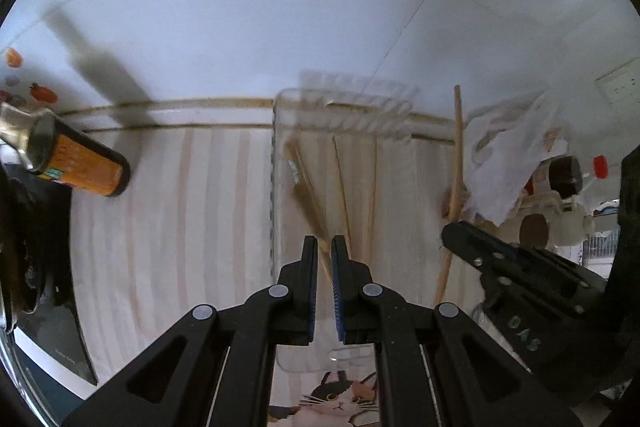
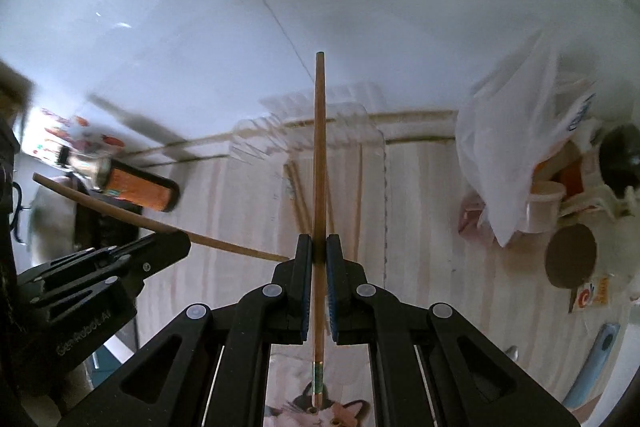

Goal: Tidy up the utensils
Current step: 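Carry both chopsticks into the clear basket and open both tools, then grasp a metal spoon with the left tool while the right tool approaches another spoon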

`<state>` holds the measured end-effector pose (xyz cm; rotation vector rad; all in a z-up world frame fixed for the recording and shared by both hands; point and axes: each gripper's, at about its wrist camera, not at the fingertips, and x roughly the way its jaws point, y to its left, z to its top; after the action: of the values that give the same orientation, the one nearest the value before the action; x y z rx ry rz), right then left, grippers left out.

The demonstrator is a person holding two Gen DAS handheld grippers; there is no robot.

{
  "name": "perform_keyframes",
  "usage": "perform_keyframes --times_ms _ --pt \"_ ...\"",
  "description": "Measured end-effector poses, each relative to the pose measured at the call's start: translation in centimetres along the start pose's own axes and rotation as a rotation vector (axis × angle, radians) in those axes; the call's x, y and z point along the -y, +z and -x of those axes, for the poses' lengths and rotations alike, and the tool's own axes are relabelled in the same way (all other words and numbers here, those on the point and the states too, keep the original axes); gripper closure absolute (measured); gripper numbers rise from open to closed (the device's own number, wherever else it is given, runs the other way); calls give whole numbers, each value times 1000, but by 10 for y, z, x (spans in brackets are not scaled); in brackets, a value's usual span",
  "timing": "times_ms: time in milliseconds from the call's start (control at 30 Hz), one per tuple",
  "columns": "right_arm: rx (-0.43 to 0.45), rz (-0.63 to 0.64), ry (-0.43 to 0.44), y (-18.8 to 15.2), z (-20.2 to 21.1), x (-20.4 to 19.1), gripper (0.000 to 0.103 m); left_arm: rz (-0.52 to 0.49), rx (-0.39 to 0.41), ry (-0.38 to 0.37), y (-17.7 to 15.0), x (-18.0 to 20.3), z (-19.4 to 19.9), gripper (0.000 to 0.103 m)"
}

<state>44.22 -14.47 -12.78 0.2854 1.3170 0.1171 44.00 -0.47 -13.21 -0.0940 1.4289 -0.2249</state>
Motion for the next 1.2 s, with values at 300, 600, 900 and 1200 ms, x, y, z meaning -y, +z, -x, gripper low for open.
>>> perform_keyframes --times_ms 300,600,900,1200 --pt "-60 -22 -37 -7 -30 14 78 -6 45 87 -4 2 5 77" --pt "65 -21 -115 -42 16 32 54 -12 323 259 -53 -6 50 6" --pt "139 -144 -147 -123 54 88 44 -19 334 295 -125 11 31 0" --pt "54 -302 -161 -216 42 164 73 -32 10 159 -213 70 -70 4"
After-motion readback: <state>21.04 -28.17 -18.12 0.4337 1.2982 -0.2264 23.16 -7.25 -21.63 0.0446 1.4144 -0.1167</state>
